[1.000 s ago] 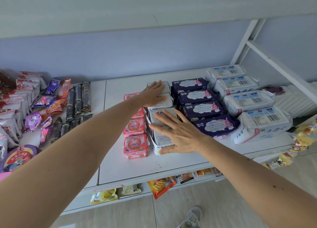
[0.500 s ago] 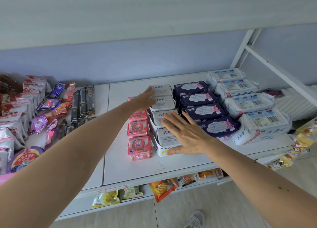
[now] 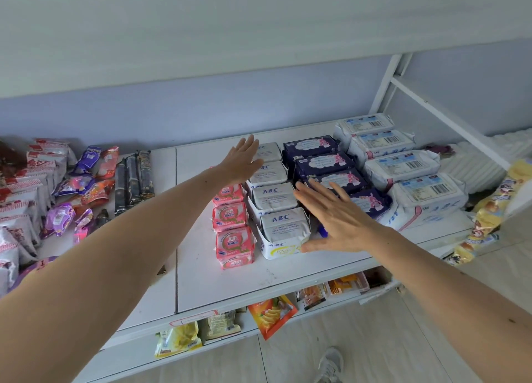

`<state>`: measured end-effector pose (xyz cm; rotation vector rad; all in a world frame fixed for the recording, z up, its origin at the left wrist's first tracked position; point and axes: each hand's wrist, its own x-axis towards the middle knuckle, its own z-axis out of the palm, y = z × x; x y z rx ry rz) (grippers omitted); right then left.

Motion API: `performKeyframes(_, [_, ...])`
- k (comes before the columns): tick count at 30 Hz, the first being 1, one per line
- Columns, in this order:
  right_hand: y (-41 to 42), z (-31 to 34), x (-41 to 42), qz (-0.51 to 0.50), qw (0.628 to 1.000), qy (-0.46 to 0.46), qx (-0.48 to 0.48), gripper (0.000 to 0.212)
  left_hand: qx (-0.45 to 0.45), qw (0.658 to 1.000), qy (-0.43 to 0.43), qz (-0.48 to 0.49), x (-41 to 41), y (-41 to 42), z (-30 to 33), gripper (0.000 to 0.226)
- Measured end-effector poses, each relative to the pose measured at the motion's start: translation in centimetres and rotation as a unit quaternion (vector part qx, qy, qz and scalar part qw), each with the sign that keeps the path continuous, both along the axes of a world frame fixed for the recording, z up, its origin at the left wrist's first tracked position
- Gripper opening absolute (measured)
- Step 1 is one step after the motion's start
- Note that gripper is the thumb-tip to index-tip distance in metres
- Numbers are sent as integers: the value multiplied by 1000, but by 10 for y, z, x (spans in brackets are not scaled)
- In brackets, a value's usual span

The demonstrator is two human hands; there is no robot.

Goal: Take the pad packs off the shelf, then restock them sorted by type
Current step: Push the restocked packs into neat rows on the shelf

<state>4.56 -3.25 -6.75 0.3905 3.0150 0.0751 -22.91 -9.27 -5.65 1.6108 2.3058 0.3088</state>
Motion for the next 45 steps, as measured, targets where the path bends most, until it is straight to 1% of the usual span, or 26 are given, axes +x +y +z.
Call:
performKeyframes(4, [22, 9, 29, -48, 999, 10, 4, 113, 2, 1000, 6, -10, 11, 11, 8, 62])
performKeyframes(7, [47, 14, 46, -65, 998, 8, 2, 111, -1, 1000, 7, -18, 29, 25, 15, 62])
performKeyframes(11, [76, 17, 55, -37, 999, -24, 13, 112, -22, 999, 14, -19, 57, 51, 17, 62])
performKeyframes(16, [105, 11, 53, 22, 997, -72, 16, 128, -49, 998, 39, -12, 84, 77, 5, 62])
performKeyframes(20, [117, 6, 46, 63, 994, -85, 25, 133, -68, 995, 67, -2, 95, 91, -5, 60])
performKeyframes(27, [131, 5, 34, 56, 993, -99, 20, 138, -94, 990, 105, -5, 100, 104, -14, 54])
performKeyframes(31, [132, 3, 29, 55, 991, -118, 23, 134, -96, 988, 121, -23, 98, 105, -16, 52])
performKeyframes(37, [123, -5, 29, 44, 992, -116, 25, 120, -102, 989, 103, -26, 98, 102, -13, 55])
performKeyframes(42, [110, -9, 25, 33, 994, -103, 28, 120, -100, 987, 122, -41, 91, 101, -16, 55])
performKeyframes(45, [110, -10, 24, 31, 993, -107, 32, 121, -104, 987, 118, -41, 88, 103, -16, 56])
